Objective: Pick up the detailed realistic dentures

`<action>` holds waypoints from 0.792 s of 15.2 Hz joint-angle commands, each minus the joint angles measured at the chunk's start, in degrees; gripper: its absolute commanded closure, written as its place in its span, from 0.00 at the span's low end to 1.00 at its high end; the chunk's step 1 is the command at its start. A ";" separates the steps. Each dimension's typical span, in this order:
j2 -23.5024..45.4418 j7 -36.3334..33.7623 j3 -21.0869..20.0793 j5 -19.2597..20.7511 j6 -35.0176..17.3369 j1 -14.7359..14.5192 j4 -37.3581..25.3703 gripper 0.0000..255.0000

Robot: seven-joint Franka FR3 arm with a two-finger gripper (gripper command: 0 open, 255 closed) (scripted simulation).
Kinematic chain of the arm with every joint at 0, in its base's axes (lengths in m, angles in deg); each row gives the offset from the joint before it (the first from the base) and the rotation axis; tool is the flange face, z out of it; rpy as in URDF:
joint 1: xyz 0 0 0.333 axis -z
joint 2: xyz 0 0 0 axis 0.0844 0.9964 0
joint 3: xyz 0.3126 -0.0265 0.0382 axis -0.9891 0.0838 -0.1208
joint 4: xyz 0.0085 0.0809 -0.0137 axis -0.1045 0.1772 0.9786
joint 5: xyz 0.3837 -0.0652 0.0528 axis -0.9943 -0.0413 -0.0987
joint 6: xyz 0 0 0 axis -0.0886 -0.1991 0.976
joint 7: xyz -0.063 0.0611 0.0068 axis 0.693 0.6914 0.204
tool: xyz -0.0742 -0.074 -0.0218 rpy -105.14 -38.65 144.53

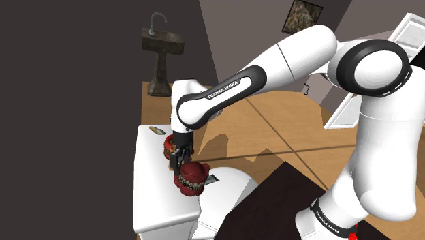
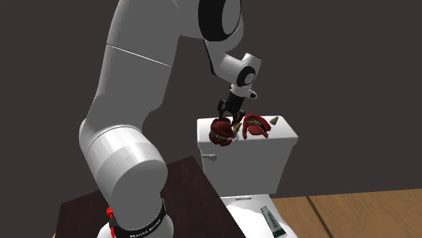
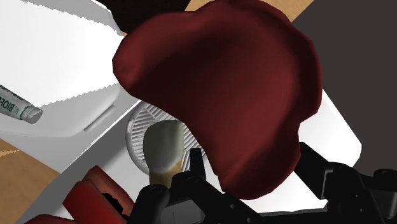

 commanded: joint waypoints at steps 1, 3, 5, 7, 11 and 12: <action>-0.79 -0.07 -0.07 -0.09 0.89 0.10 -0.09 1.00; -1.83 -0.21 -0.17 -0.23 2.09 0.22 -0.27 1.00; -2.85 -0.34 -0.26 -0.36 3.30 0.33 -0.48 1.00; -3.84 -0.48 -0.34 -0.49 4.53 0.43 -0.75 1.00; -5.71 -0.76 -0.49 -0.73 7.03 0.63 -1.43 1.00; -6.15 -0.83 -0.53 -0.79 7.66 0.68 -1.63 1.00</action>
